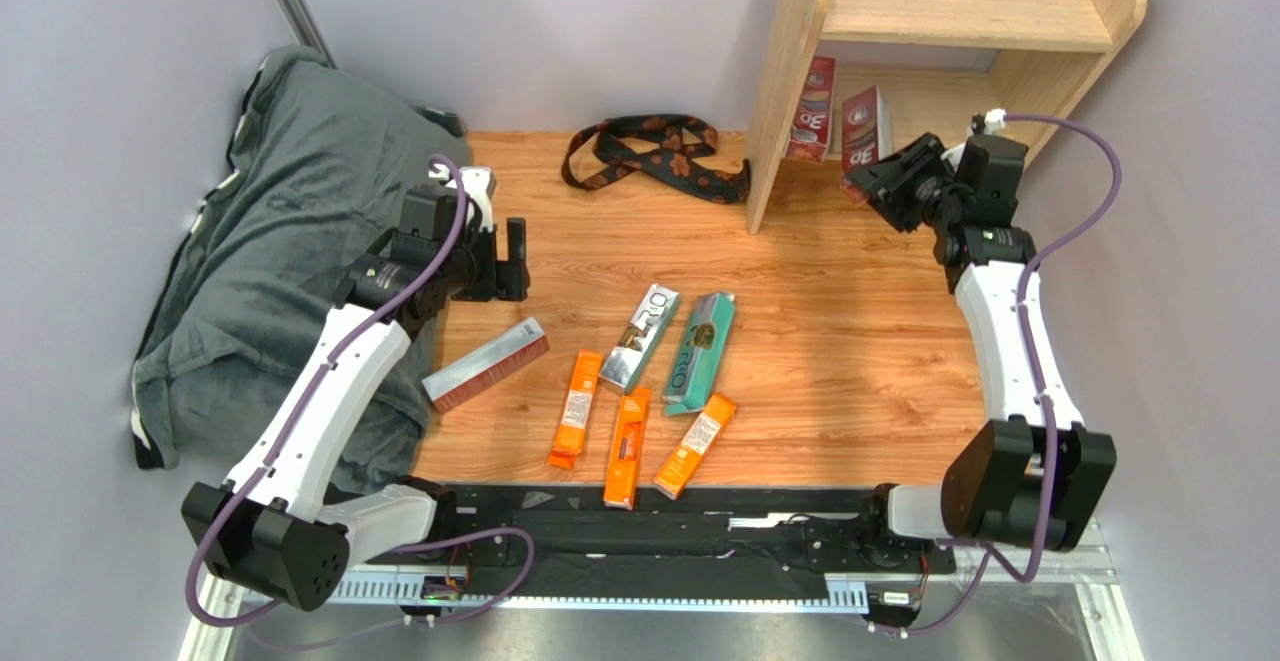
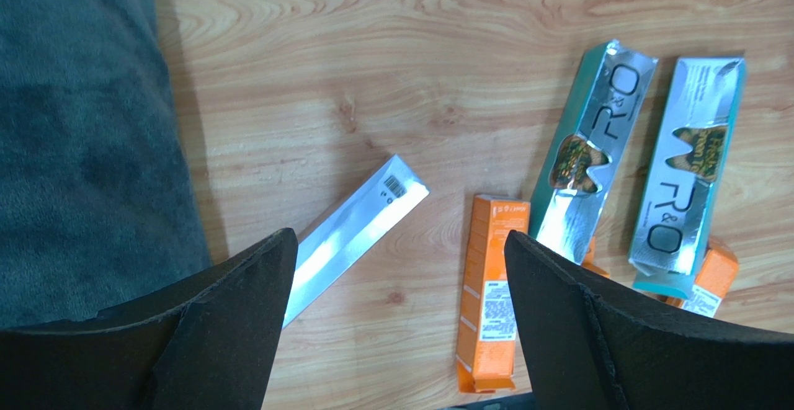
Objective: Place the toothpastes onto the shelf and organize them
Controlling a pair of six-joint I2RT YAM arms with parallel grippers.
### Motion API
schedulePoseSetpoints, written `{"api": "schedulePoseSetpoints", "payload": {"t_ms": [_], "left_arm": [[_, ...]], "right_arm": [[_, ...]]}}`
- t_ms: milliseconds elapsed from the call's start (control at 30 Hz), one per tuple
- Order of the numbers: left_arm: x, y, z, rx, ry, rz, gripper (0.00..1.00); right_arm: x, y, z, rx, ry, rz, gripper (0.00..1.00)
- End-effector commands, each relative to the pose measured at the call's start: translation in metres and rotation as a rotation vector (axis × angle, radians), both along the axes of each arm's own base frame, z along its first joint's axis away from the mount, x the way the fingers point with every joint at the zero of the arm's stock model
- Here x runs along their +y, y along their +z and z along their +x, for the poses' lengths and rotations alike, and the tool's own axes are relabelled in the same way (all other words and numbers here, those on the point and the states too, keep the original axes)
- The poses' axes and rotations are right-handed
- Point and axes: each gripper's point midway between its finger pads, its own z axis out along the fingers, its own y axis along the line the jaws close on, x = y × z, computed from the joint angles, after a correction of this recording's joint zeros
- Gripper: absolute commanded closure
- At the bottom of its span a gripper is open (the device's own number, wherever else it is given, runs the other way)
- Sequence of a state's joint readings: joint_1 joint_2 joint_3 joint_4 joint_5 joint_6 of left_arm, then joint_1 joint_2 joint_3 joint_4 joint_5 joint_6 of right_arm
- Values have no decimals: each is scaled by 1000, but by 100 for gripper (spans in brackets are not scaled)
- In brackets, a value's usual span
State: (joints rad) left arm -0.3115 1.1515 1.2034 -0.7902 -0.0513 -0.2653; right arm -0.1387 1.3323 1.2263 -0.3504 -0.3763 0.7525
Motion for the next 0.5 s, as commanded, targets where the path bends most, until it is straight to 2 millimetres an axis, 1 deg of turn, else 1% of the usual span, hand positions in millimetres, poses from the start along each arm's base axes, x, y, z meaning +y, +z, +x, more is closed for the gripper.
{"api": "schedulePoseSetpoints", "payload": {"t_ms": [0, 33, 67, 167, 200, 233, 267, 300, 367, 400, 433, 467], "left_arm": [[3, 2, -3, -30, -19, 17, 9], [2, 1, -4, -25, -22, 16, 9], [3, 0, -5, -24, -21, 17, 9], [3, -3, -8, -17, -21, 17, 9], [2, -3, -8, -17, -29, 11, 9], [1, -4, -8, -15, -29, 10, 9], [1, -3, -8, -19, -31, 11, 9], [2, -2, -8, -20, -29, 11, 9], [2, -3, -8, -20, -27, 15, 9], [3, -2, -8, -21, -25, 14, 9], [3, -4, -8, -18, -25, 18, 9], [3, -4, -8, -17, -24, 17, 9]], "right_arm": [[-1, 64, 35, -218, 40, 48, 69], [-2, 61, 40, -212, 40, 58, 69], [-4, 50, 50, -185, 37, 73, 69], [-7, 50, 68, -200, 42, 107, 69], [-8, 37, 78, -171, 46, 114, 69], [-8, 31, 84, -159, 46, 123, 69], [-8, 29, 89, -157, 49, 128, 69], [-10, 19, 99, -138, 48, 137, 69], [-10, 14, 108, -132, 51, 154, 69], [-9, 17, 113, -141, 67, 163, 69], [-8, 6, 119, -120, 73, 173, 69], [-7, 3, 122, -112, 80, 187, 69]]}}
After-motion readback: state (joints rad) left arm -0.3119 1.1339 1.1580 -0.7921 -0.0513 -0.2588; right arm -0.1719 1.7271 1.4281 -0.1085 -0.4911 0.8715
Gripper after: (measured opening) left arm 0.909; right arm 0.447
